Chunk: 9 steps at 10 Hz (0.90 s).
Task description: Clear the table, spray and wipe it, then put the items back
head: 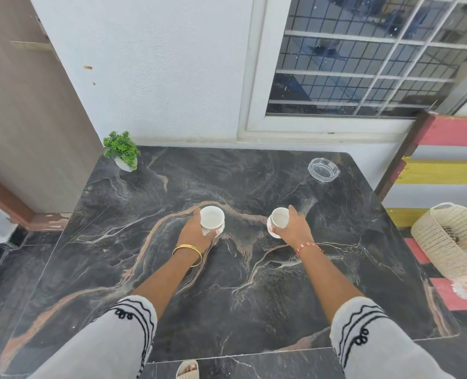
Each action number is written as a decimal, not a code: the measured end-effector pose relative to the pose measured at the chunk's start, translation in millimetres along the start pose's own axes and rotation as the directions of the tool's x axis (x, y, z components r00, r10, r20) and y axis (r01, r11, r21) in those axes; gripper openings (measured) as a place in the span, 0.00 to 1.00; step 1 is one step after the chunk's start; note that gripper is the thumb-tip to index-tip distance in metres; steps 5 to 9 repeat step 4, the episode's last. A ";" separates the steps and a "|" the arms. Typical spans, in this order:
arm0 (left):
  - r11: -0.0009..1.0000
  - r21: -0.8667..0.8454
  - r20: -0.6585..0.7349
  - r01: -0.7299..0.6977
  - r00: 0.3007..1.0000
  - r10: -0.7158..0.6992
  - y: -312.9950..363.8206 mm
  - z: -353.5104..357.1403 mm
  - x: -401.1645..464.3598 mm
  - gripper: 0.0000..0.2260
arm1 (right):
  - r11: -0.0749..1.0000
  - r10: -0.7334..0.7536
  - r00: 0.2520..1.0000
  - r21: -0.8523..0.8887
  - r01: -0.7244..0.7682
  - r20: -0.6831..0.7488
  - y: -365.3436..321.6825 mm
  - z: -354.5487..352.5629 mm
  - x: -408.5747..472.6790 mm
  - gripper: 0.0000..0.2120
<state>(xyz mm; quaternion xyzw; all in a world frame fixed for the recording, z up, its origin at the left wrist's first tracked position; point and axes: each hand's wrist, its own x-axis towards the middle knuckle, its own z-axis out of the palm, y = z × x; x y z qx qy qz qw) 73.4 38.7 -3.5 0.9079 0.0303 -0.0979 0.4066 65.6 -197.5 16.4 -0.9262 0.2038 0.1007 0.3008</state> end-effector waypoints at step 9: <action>0.988 0.149 -0.123 -0.036 0.991 0.055 -1.2 16.0 -51.0 0.28 | 0.973 -0.190 0.969 -0.161 0.165 -0.156 21.2 2.9 -40.8 0.31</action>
